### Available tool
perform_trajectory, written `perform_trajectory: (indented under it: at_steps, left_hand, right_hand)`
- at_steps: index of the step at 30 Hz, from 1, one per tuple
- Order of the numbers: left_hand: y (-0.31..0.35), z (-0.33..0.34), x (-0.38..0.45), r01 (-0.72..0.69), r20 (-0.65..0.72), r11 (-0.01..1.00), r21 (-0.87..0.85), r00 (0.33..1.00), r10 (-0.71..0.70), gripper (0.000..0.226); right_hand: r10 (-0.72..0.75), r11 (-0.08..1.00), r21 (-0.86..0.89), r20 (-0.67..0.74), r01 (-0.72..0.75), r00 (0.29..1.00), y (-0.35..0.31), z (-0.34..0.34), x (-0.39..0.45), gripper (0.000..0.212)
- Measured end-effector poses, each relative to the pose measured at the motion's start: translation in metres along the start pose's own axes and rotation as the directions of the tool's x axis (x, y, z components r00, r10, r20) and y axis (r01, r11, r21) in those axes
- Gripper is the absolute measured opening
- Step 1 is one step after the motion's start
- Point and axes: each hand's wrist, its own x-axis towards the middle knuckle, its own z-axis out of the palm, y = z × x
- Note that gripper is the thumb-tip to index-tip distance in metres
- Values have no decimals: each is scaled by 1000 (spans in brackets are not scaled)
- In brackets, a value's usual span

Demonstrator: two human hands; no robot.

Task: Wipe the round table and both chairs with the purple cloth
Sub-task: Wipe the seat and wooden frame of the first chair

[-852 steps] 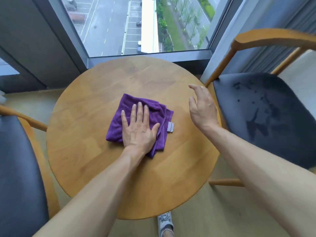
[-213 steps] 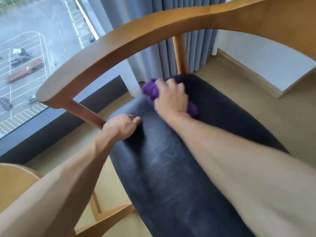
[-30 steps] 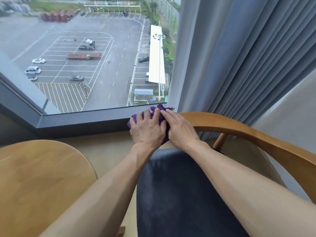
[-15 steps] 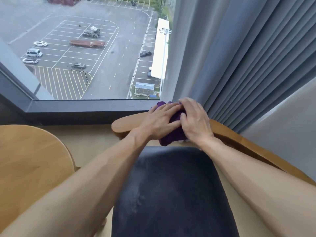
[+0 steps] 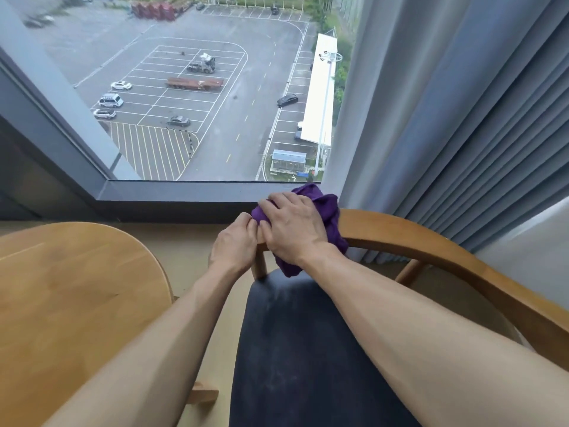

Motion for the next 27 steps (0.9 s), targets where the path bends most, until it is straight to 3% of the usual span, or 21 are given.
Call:
perform_trajectory:
  at_steps: [9, 15, 21, 27]
  left_hand:
    - [1, 4, 5, 69, -49, 985, 161, 997, -61, 30]
    - [31, 6, 16, 85, -93, 892, 444, 994, -49, 29]
    - [89, 54, 9, -159, 8, 805, 572, 982, 188, 40]
    - [129, 109, 3, -425, 139, 724, 544, 896, 422, 52]
  right_hand:
    - [176, 982, -69, 38, -173, 984, 64, -6, -17, 43]
    - [356, 929, -117, 11, -352, 934, 128, -17, -62, 45]
    - [494, 860, -143, -12, -490, 869, 169, -28, -111, 46]
    - [622, 761, -231, -8, -607, 783, 209, -44, -185, 48]
